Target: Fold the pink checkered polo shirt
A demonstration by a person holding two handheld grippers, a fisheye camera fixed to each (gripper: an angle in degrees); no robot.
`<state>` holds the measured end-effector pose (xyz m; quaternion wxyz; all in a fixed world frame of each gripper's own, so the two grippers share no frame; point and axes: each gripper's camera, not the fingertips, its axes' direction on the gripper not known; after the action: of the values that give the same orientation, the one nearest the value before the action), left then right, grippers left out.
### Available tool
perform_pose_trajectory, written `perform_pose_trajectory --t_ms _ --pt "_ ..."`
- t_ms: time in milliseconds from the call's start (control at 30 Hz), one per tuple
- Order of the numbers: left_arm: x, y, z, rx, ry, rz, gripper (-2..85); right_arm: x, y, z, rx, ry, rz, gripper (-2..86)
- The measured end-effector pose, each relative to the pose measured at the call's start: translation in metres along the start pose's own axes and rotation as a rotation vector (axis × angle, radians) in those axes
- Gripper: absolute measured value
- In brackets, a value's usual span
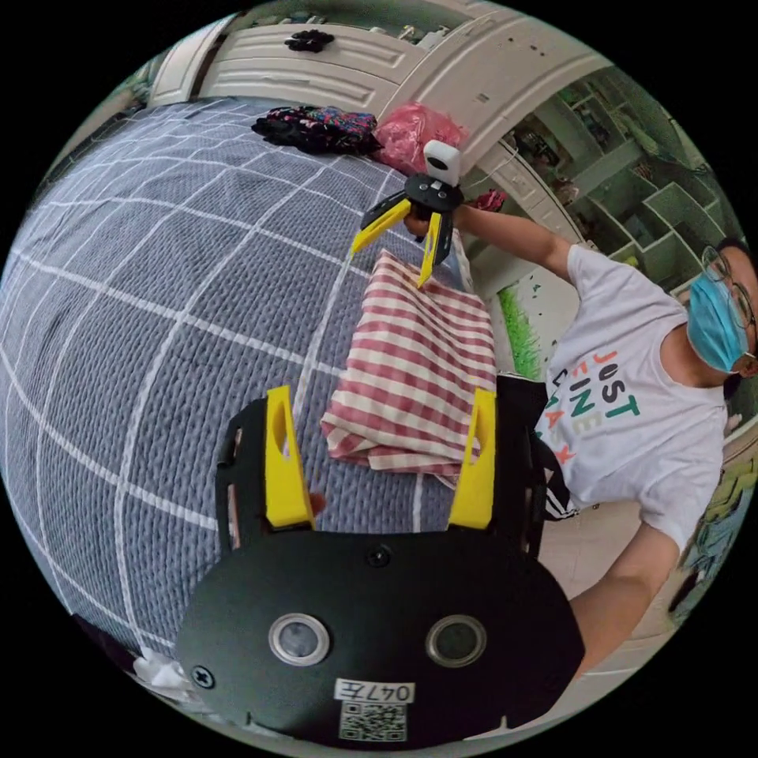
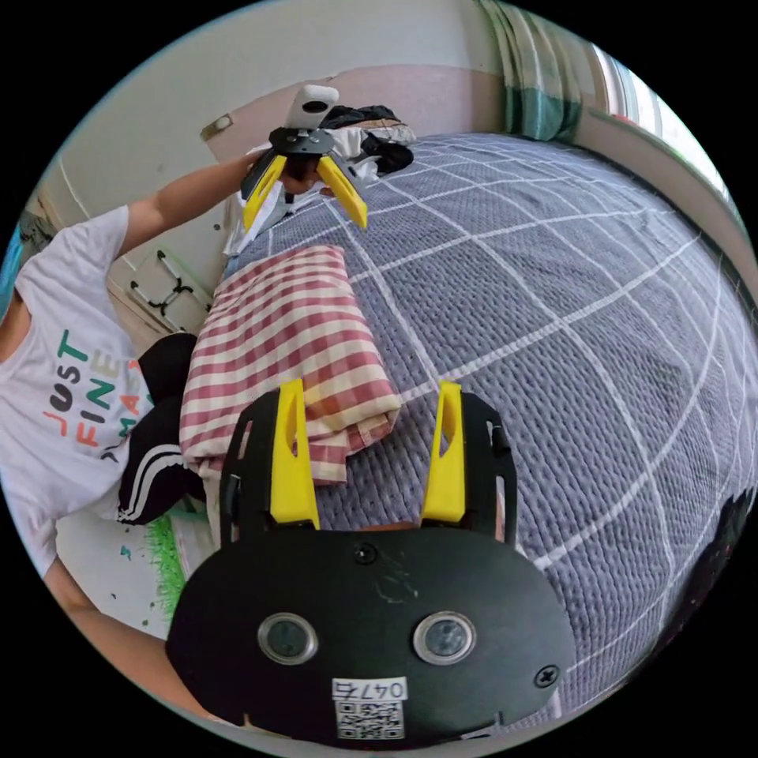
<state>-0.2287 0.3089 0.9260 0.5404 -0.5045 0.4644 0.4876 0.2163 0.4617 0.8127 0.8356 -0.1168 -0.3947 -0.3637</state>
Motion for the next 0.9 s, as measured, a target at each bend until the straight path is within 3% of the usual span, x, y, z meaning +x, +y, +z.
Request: perform_pose_trajectory --t_ms 167,333,567,733,800,900 --pt "-0.006 -0.007 0.016 -0.103 -0.009 -0.007 30.8 0.010 0.020 0.006 -0.020 -0.064 -0.050 17.4" --pt "-0.003 -0.016 0.009 -0.085 -0.033 -0.045 30.5 0.014 0.030 -0.001 0.000 -0.051 -0.031 16.1" --pt "0.005 -0.028 -0.007 -0.134 0.069 -0.077 19.6 0.023 0.036 -0.018 0.026 -0.184 -0.055 11.2" --pt "0.000 -0.025 -0.027 -0.027 0.118 -0.183 10.7 0.042 0.047 -0.028 0.055 -0.211 0.020 10.3" --pt "-0.003 -0.027 -0.037 0.025 0.169 -0.230 3.9 0.051 0.049 -0.032 0.076 -0.261 0.049 8.1" --pt "0.005 -0.039 -0.045 0.024 0.145 -0.247 1.2 0.048 0.046 -0.036 0.090 -0.322 -0.004 2.9"
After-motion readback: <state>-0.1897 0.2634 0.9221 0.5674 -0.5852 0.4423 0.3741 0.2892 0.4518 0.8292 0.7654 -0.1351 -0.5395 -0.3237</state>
